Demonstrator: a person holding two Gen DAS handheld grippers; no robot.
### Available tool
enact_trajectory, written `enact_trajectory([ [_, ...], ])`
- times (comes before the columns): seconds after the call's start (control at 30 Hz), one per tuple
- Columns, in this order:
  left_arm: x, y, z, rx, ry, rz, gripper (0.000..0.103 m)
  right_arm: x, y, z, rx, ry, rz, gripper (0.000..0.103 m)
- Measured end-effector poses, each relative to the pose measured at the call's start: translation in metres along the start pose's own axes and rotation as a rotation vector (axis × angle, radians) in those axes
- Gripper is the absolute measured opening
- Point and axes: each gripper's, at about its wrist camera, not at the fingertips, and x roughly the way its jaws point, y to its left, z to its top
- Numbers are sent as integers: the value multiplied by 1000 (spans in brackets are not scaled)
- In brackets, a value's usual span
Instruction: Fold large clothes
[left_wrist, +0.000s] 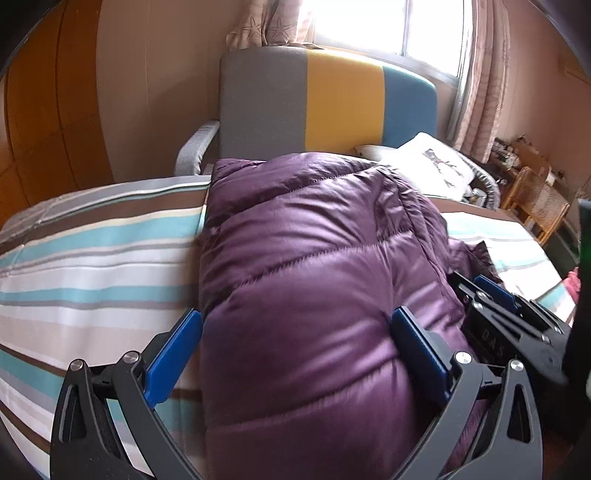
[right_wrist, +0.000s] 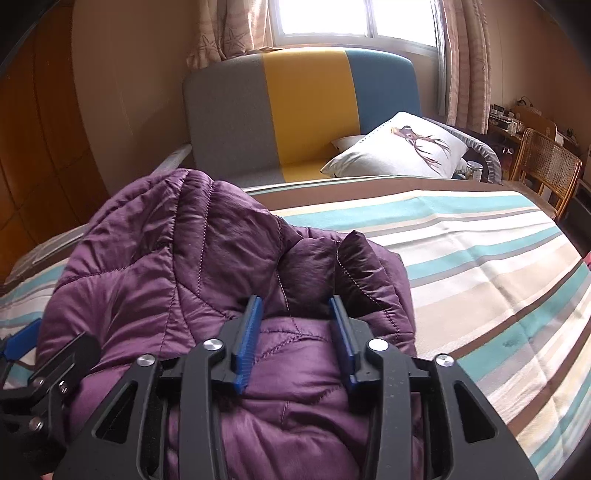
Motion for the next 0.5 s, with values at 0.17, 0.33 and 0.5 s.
enact_trajectory([
  [0.17, -20, 13, -13, -11, -24, -28, 101, -26, -1, 0, 27, -23, 12, 70],
  [0.33, -32, 28, -13, -26, -9, -47, 101, -42, 1, -4, 12, -5, 16, 70],
  [0.5, -38, 38, -6, -5, 7, -61, 101, -59, -9, -7, 45, 15, 60, 70],
])
